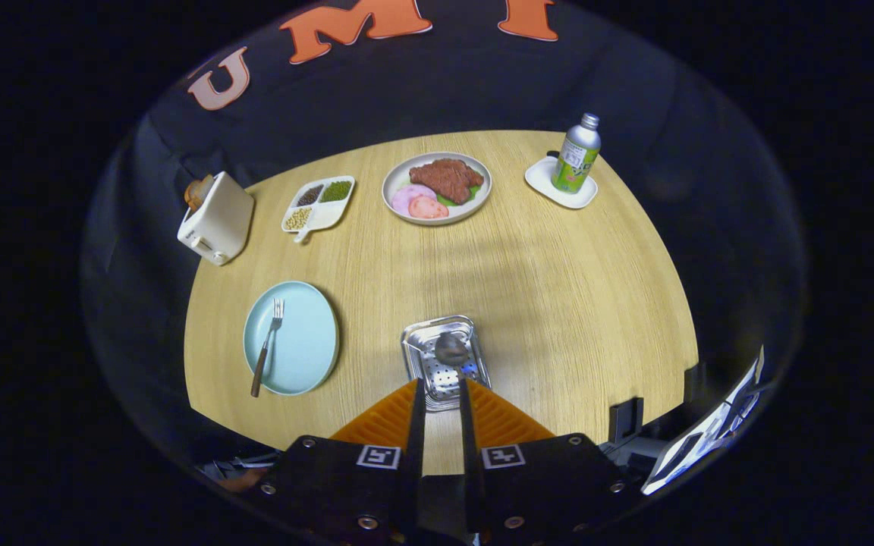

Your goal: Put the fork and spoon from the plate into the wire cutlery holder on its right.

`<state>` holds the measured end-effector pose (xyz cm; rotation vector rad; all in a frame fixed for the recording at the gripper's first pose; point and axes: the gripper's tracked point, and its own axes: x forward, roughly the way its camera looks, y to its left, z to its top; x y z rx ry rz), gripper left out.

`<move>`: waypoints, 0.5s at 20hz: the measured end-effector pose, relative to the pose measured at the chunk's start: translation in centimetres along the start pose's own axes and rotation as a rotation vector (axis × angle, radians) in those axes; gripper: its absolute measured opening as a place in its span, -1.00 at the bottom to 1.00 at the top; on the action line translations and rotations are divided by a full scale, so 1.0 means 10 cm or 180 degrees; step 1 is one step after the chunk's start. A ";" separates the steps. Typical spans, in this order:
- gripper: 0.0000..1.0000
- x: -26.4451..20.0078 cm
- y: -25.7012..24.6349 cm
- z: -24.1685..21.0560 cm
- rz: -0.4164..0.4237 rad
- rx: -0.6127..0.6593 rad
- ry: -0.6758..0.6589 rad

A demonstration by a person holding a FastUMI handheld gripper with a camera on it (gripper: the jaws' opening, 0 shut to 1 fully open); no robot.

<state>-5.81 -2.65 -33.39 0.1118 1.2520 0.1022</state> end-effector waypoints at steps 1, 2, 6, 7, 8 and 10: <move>-0.34 -0.04 0.10 0.06 0.0055 -0.0031 -0.0125; -0.16 -0.07 0.21 0.11 0.0101 -0.0069 -0.0234; 0.43 -0.10 0.74 0.32 0.0313 -0.0068 -0.0634; 0.55 -0.13 0.87 0.40 0.0403 -0.0020 -0.0780; 0.58 -0.15 0.96 0.52 0.0428 0.0027 -0.0978; 0.68 -0.26 1.04 0.78 0.0403 0.0105 -0.1435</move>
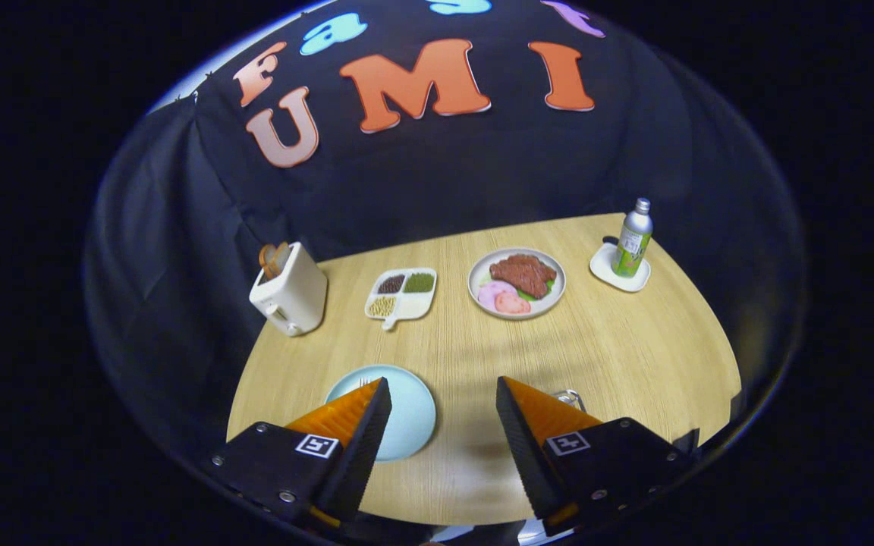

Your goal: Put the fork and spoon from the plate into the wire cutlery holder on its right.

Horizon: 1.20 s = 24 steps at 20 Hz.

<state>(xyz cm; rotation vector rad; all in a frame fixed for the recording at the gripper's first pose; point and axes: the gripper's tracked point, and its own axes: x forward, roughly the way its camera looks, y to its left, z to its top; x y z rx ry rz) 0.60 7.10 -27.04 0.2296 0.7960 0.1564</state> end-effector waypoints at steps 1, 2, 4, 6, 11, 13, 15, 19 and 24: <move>0.69 -0.03 0.05 0.12 -0.0024 -0.0009 -0.0197; 0.68 -0.06 0.08 0.27 -0.0043 -0.0042 -0.0402; 0.70 -0.15 0.15 0.52 -0.0091 -0.0146 -0.0769; 0.71 -0.26 0.23 0.73 -0.0108 -0.0241 -0.1082; 0.73 -0.42 0.49 0.88 -0.0098 -0.0295 -0.1451; 0.74 -0.38 0.63 0.79 -0.0056 -0.0307 -0.1434; 0.76 -0.29 0.77 0.69 -0.0033 -0.0340 -0.1398; 0.78 -0.06 1.24 0.40 0.0119 -0.0404 -0.1167; 0.81 0.44 1.51 -0.27 0.0176 -0.0464 -0.0417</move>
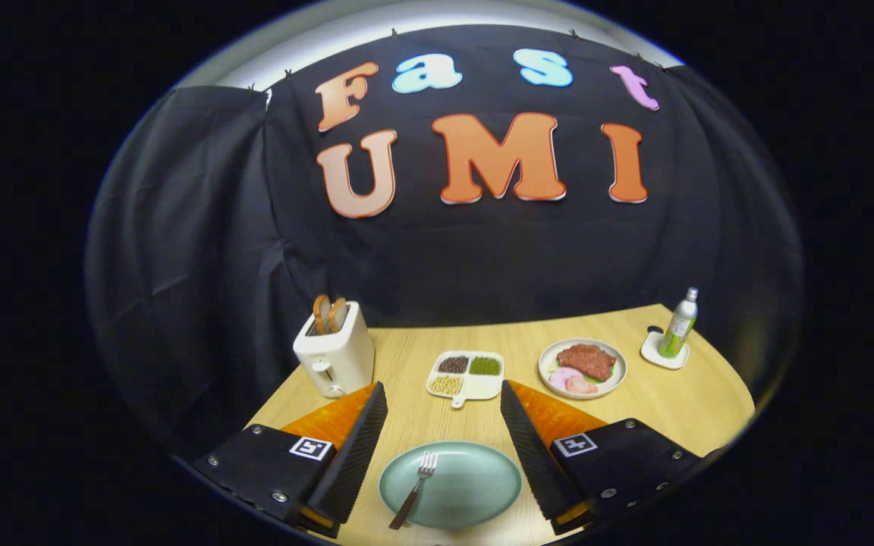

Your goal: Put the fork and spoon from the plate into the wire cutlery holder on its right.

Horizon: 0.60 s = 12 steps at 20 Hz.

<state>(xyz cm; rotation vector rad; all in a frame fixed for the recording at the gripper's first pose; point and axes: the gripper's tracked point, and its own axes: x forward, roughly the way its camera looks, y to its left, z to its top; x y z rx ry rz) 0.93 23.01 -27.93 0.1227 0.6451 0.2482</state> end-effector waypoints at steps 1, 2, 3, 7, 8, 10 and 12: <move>0.81 0.07 0.06 -0.18 0.0059 0.0025 0.0239; 0.81 0.18 0.12 -0.36 0.0080 0.0052 0.0432; 0.82 0.24 0.13 -0.50 0.0052 0.0070 0.0598; 0.82 0.41 0.14 -1.16 0.0008 0.0028 0.1367; 0.82 0.40 0.17 -1.38 0.0041 0.0043 0.1640; 0.80 0.44 0.15 -1.65 -0.0017 -0.0017 0.1939; 0.73 0.48 0.14 -1.82 -0.0075 -0.0095 0.2114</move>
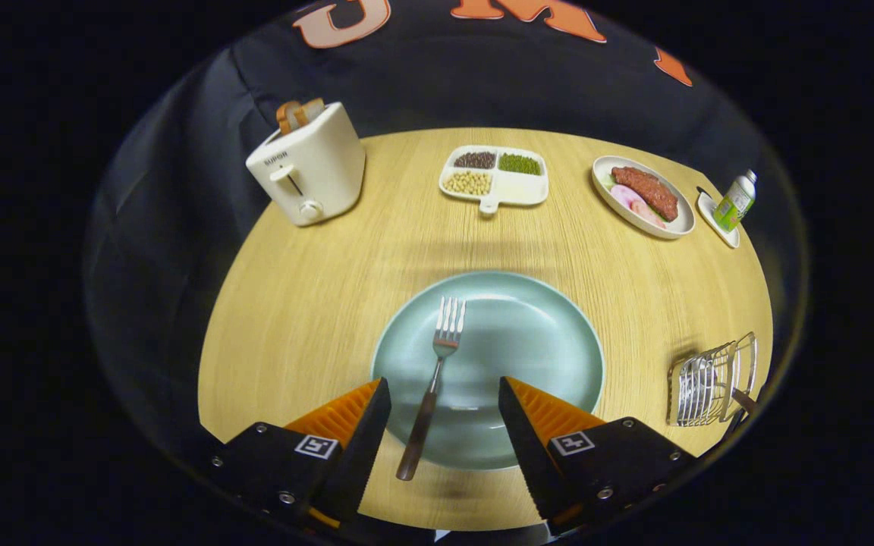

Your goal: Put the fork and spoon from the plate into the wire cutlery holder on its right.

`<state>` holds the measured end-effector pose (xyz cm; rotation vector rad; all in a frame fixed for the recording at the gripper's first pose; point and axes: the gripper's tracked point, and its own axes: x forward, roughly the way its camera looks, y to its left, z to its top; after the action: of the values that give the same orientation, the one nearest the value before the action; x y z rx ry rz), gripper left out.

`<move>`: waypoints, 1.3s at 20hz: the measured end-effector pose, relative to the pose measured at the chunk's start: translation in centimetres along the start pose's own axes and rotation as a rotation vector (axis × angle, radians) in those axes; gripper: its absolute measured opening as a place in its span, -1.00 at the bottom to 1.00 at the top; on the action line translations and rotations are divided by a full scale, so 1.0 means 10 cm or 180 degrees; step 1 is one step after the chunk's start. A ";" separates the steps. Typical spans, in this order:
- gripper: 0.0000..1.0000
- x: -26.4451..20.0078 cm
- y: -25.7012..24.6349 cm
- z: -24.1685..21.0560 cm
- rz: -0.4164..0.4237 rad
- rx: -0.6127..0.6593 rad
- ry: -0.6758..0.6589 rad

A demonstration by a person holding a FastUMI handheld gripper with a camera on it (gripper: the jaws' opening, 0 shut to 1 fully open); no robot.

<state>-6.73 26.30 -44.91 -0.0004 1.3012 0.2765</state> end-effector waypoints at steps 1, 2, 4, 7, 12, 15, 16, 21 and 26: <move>0.68 0.05 0.01 -0.07 -0.0010 0.0024 0.0100; 0.64 0.11 0.01 -0.19 -0.0035 0.0063 0.0283; 0.55 0.17 0.04 -0.31 -0.0026 0.0161 0.0530; 0.35 0.27 0.06 -0.29 -0.0059 0.0063 0.0581; -0.35 0.39 -0.04 -0.35 -0.0203 0.0158 0.0804; -0.78 0.38 -0.05 -0.33 -0.0089 0.0291 0.0767; -0.82 0.36 -0.07 -0.30 -0.0045 0.0346 0.0704; -0.89 0.01 -0.23 -0.07 0.0088 0.0390 0.0282; -0.89 -0.57 -0.55 0.10 0.0085 0.0401 -0.0173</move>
<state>-6.04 19.97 -40.04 0.1304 1.2634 0.2155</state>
